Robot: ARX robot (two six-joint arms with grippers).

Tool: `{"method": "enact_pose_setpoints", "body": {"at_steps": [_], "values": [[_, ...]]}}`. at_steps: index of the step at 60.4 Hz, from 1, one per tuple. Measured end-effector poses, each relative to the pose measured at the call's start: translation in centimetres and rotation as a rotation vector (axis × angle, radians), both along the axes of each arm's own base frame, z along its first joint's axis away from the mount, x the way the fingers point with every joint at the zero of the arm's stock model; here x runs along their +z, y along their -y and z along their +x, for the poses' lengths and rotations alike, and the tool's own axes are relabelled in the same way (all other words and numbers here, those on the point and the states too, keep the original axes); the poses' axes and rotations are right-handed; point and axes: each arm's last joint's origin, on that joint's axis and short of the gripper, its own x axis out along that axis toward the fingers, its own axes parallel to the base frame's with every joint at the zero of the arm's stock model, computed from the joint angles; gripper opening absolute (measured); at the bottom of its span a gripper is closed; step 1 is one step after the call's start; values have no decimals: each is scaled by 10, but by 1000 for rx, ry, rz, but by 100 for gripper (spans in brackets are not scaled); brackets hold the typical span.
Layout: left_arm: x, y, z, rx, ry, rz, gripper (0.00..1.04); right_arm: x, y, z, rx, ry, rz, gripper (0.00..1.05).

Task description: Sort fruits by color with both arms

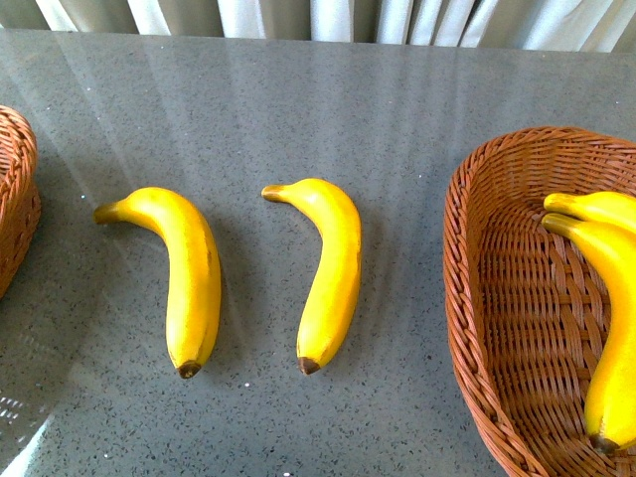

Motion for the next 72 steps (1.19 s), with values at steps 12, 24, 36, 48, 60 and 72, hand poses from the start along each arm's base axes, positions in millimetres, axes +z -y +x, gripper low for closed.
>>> {"method": "enact_pose_setpoints", "body": {"at_steps": [12, 24, 36, 48, 60, 72], "values": [[1, 0, -6, 0, 6, 0, 2, 0, 0, 0, 0, 0, 0, 96], [2, 0, -12, 0, 8, 0, 2, 0, 0, 0, 0, 0, 0, 96], [2, 0, -16, 0, 8, 0, 2, 0, 0, 0, 0, 0, 0, 96], [1, 0, -20, 0, 8, 0, 2, 0, 0, 0, 0, 0, 0, 96], [-2, 0, -31, 0, -6, 0, 2, 0, 0, 0, 0, 0, 0, 96], [-3, 0, -31, 2, -10, 0, 2, 0, 0, 0, 0, 0, 0, 96]]}}
